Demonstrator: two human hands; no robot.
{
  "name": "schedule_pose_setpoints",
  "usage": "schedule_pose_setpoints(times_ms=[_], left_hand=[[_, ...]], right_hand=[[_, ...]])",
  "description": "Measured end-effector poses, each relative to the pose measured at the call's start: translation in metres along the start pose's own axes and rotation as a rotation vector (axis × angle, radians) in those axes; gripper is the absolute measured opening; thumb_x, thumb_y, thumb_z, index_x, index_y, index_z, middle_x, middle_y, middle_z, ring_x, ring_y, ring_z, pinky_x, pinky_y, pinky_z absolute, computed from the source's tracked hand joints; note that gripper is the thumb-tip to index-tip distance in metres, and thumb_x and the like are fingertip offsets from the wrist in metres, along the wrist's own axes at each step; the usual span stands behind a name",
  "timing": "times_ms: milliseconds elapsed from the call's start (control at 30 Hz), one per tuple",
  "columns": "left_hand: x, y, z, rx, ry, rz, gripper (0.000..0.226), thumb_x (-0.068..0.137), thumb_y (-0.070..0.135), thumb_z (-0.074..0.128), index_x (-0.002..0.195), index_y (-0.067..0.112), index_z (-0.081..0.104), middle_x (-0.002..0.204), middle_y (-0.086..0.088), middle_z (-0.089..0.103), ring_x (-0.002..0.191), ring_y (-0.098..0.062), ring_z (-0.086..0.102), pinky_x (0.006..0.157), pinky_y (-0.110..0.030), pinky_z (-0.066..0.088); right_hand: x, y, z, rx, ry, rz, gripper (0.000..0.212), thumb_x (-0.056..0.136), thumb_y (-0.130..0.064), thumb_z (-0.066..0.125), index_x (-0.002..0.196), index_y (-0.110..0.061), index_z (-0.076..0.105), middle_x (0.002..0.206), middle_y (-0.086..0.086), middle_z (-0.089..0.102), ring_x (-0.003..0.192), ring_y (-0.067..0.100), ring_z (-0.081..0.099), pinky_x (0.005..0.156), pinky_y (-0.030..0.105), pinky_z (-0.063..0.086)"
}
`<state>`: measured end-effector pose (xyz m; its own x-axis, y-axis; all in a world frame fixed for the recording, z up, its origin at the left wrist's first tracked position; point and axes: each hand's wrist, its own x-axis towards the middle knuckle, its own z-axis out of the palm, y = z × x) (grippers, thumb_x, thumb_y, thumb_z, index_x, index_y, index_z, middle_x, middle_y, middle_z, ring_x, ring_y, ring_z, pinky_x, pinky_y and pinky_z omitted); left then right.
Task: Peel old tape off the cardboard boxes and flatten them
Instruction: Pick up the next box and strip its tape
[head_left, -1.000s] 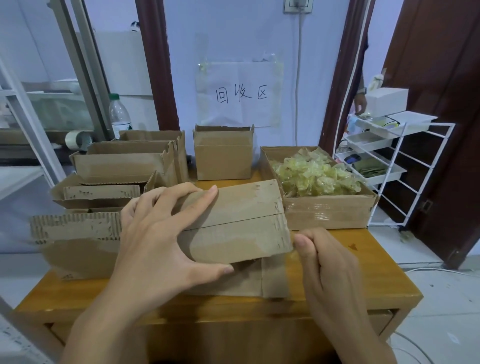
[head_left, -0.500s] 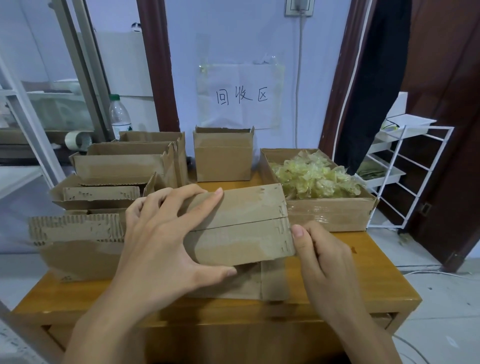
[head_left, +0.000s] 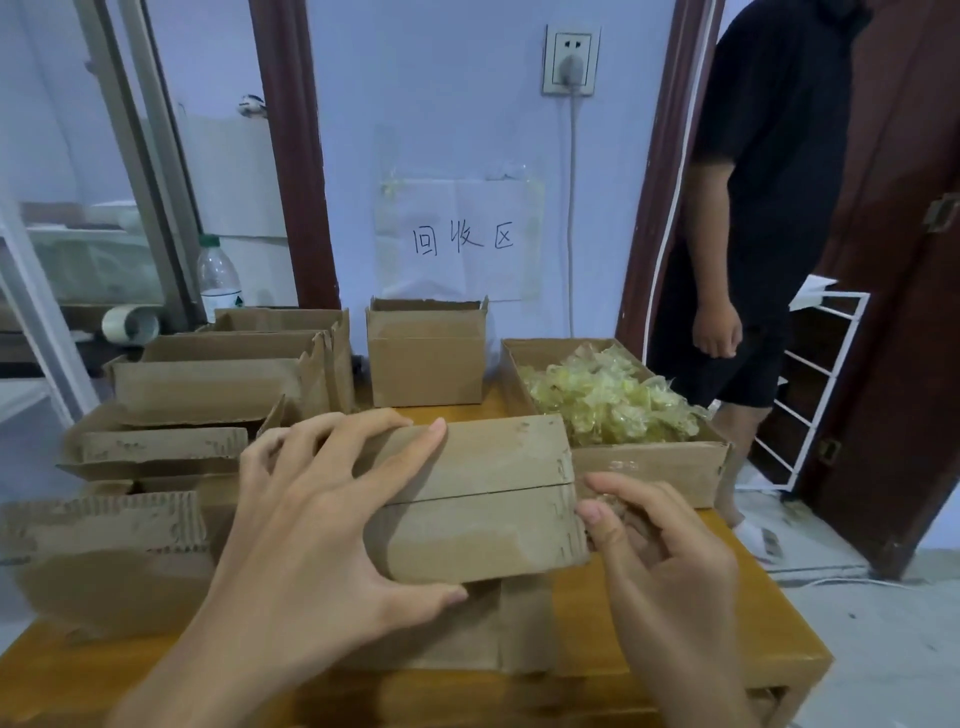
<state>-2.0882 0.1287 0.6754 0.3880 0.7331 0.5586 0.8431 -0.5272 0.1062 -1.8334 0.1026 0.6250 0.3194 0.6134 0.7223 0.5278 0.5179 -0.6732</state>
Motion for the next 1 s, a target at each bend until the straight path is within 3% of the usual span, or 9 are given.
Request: schedule_pose_setpoints(times_ms=[133, 200, 333, 400, 500, 633, 733, 833, 1000], left_hand=[[0.015, 0.003, 0.002, 0.044, 0.006, 0.019, 0.107, 0.063, 0.095, 0.055, 0.156, 0.045, 0.039, 0.147, 0.012, 0.048, 0.135, -0.023, 0.042, 0.113, -0.049, 0.022], [0.020, 0.001, 0.006, 0.048, 0.006, 0.025, 0.107, 0.063, 0.094, 0.057, 0.156, 0.044, 0.041, 0.146, 0.012, 0.049, 0.135, -0.022, 0.044, 0.116, -0.050, 0.021], [0.027, -0.006, 0.016, 0.017, 0.016, 0.028, 0.108, 0.063, 0.094, 0.058, 0.156, 0.042, 0.042, 0.147, 0.012, 0.049, 0.138, -0.016, 0.044, 0.123, -0.046, 0.013], [0.029, -0.008, 0.021, 0.011, 0.033, 0.030, 0.108, 0.063, 0.093, 0.058, 0.156, 0.041, 0.042, 0.148, 0.012, 0.048, 0.139, -0.015, 0.043, 0.123, -0.048, 0.014], [0.038, -0.009, 0.027, 0.023, 0.086, 0.036, 0.107, 0.062, 0.090, 0.061, 0.155, 0.037, 0.047, 0.148, 0.008, 0.050, 0.137, -0.019, 0.045, 0.122, -0.055, 0.020], [0.054, -0.011, 0.037, 0.049, 0.103, 0.056, 0.106, 0.063, 0.087, 0.064, 0.153, 0.034, 0.050, 0.146, 0.006, 0.052, 0.136, -0.023, 0.049, 0.120, -0.058, 0.024], [0.061, -0.014, 0.044, 0.056, 0.084, 0.052, 0.105, 0.065, 0.087, 0.063, 0.154, 0.034, 0.048, 0.147, 0.006, 0.050, 0.137, -0.024, 0.048, 0.120, -0.058, 0.023], [0.063, -0.016, 0.050, 0.056, 0.087, 0.043, 0.104, 0.066, 0.088, 0.061, 0.155, 0.035, 0.048, 0.147, 0.005, 0.050, 0.137, -0.024, 0.047, 0.120, -0.056, 0.023], [0.063, -0.018, 0.055, 0.068, 0.082, 0.021, 0.103, 0.067, 0.088, 0.058, 0.155, 0.035, 0.048, 0.146, 0.005, 0.051, 0.137, -0.025, 0.047, 0.119, -0.056, 0.023]], right_hand=[[0.012, 0.007, 0.001, -0.088, 0.060, -0.067, 0.022, 0.090, -0.025, 0.071, 0.110, -0.020, 0.079, 0.100, -0.016, 0.074, 0.093, 0.004, 0.071, 0.077, 0.033, 0.062], [0.018, 0.011, 0.003, -0.127, 0.033, -0.099, 0.025, 0.090, -0.010, 0.074, 0.111, -0.022, 0.079, 0.103, -0.019, 0.074, 0.096, 0.000, 0.071, 0.080, 0.030, 0.062], [0.030, 0.014, 0.007, -0.085, -0.052, -0.049, 0.051, 0.089, 0.006, 0.073, 0.115, -0.037, 0.071, 0.113, -0.036, 0.066, 0.110, -0.014, 0.064, 0.093, 0.016, 0.056], [0.037, 0.015, 0.007, 0.021, -0.096, 0.051, 0.049, 0.091, 0.006, 0.071, 0.114, -0.037, 0.072, 0.115, -0.030, 0.069, 0.111, -0.013, 0.064, 0.094, 0.014, 0.055], [0.054, 0.022, 0.006, 0.103, -0.152, 0.132, 0.035, 0.093, 0.005, 0.069, 0.117, -0.019, 0.079, 0.117, -0.013, 0.075, 0.108, -0.008, 0.067, 0.091, 0.012, 0.054], [0.082, 0.041, 0.003, 0.122, -0.231, 0.192, 0.034, 0.092, 0.005, 0.071, 0.119, -0.016, 0.076, 0.115, -0.010, 0.075, 0.105, -0.007, 0.068, 0.091, 0.008, 0.051], [0.103, 0.073, 0.002, -0.056, -0.244, 0.161, 0.022, 0.091, -0.009, 0.078, 0.109, -0.020, 0.075, 0.101, -0.013, 0.076, 0.098, -0.002, 0.070, 0.088, 0.015, 0.055], [0.114, 0.106, 0.002, -0.247, -0.217, 0.114, 0.014, 0.093, -0.007, 0.075, 0.089, -0.020, 0.076, 0.078, -0.017, 0.072, 0.083, 0.000, 0.069, 0.078, 0.018, 0.056], [0.120, 0.142, 0.004, -0.427, -0.090, -0.060, 0.016, 0.094, 0.000, 0.071, 0.091, -0.014, 0.077, 0.082, -0.015, 0.070, 0.077, -0.008, 0.063, 0.075, 0.006, 0.045]])
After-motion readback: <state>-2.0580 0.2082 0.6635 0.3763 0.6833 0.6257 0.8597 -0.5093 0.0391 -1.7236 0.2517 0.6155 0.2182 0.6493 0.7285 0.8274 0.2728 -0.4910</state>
